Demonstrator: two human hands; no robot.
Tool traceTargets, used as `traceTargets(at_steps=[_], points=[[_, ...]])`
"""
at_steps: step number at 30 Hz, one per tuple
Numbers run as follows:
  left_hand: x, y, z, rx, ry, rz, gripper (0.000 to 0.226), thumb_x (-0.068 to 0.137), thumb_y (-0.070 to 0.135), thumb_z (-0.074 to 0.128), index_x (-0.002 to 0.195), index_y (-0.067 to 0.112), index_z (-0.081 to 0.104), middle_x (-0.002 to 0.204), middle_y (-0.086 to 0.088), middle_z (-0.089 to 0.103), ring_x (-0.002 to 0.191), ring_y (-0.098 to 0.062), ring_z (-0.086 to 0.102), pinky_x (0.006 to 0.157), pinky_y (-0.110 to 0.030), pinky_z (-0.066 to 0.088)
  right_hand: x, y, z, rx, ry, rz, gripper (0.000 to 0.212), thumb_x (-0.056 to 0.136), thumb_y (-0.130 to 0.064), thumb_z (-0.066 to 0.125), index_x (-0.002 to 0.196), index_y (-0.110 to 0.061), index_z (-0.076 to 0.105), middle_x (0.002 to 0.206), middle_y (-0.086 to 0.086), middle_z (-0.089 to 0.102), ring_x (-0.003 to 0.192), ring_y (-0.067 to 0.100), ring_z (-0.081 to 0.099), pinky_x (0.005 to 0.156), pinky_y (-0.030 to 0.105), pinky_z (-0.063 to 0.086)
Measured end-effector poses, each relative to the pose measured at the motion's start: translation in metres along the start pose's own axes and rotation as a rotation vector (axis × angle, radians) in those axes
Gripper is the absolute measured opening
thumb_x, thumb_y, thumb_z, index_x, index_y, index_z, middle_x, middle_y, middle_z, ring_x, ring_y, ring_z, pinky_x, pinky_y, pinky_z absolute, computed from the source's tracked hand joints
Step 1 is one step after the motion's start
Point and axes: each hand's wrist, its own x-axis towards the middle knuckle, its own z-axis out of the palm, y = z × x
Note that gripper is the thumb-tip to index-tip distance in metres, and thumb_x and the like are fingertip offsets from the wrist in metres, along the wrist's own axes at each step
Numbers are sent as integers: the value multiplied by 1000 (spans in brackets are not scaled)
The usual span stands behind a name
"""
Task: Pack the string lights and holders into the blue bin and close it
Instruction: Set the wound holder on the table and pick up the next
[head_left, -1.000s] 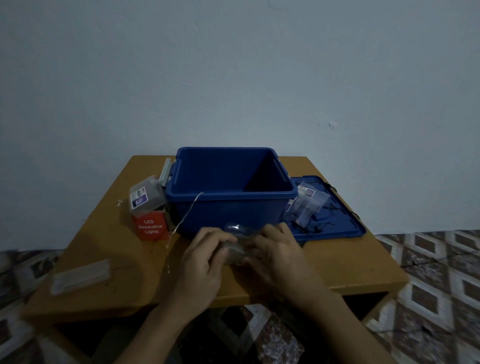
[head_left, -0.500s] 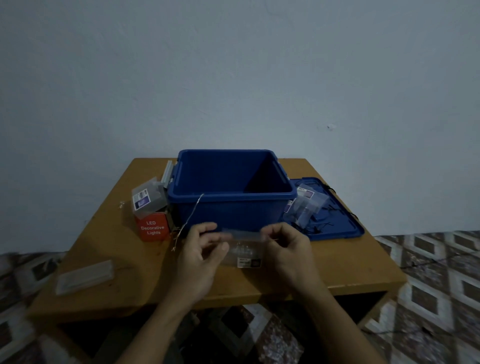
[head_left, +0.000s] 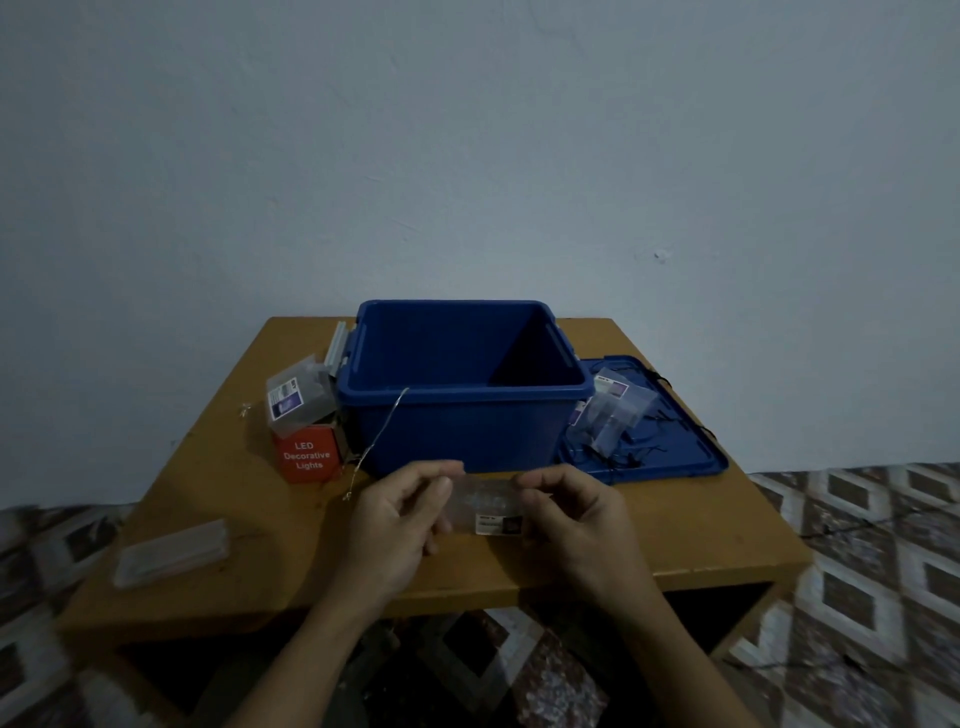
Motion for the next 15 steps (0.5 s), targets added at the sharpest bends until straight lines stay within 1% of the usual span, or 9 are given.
traceTargets(at_steps=[2, 5, 6, 8, 10, 12, 14, 15], points=[[2, 0, 3, -30, 50, -6, 18, 97, 14, 60, 105, 19, 75, 73, 4, 71, 61, -12, 60, 52, -23, 49, 1, 1, 1, -83, 31, -40, 10, 96, -15, 64, 92, -20, 71, 86, 3, 72, 74, 22, 67, 67, 38, 57], [2, 1, 5, -62, 71, -23, 18, 95, 10, 62, 103, 18, 77, 87, -1, 76, 62, -15, 63, 50, -24, 50, 2, 3, 0, -245, 9, -105, 12, 95, -18, 65, 88, -27, 70, 84, -7, 71, 75, 13, 66, 65, 33, 57], [3, 0, 4, -65, 67, -34, 19, 95, 7, 62, 101, 18, 77, 89, -3, 76, 63, -17, 63, 50, -25, 50, 3, 3, -2, -265, -12, -103, 13, 94, -18, 66, 86, -28, 70, 83, -8, 71, 75, 13, 66, 65, 34, 57], [5, 1, 2, -73, 55, -69, 21, 94, 5, 62, 94, 19, 77, 92, -5, 76, 63, -18, 63, 50, -27, 49, 3, 0, -5, -261, -61, -62, 12, 93, -17, 66, 85, -25, 71, 85, -5, 71, 77, 15, 66, 69, 40, 58], [7, 2, 2, -52, 24, -92, 16, 94, 14, 64, 90, 25, 75, 95, -3, 74, 65, -16, 62, 50, -27, 46, 4, -2, -4, -258, -88, -25, 10, 94, -21, 64, 86, -22, 69, 87, 0, 71, 79, 18, 66, 71, 43, 58], [8, 6, 4, 5, -8, -103, 8, 93, 25, 67, 96, 32, 71, 102, 5, 72, 69, -10, 62, 51, -21, 45, 3, -3, 2, -268, -63, -20, 8, 95, -25, 64, 89, -21, 62, 87, 3, 68, 76, 20, 65, 68, 43, 57], [9, 8, 6, 34, -30, -128, 14, 94, 25, 65, 106, 33, 68, 104, 9, 71, 74, -6, 61, 52, -16, 43, 3, -2, 9, -268, -20, -32, 9, 95, -24, 63, 93, -23, 54, 88, 3, 64, 73, 21, 63, 64, 43, 55], [10, 8, 6, 40, -37, -148, 14, 95, 24, 65, 105, 32, 69, 100, 11, 70, 74, -6, 61, 53, -16, 43, 4, -1, 12, -255, -12, -10, 9, 95, -22, 62, 94, -24, 53, 91, 3, 63, 74, 22, 63, 65, 43, 55]])
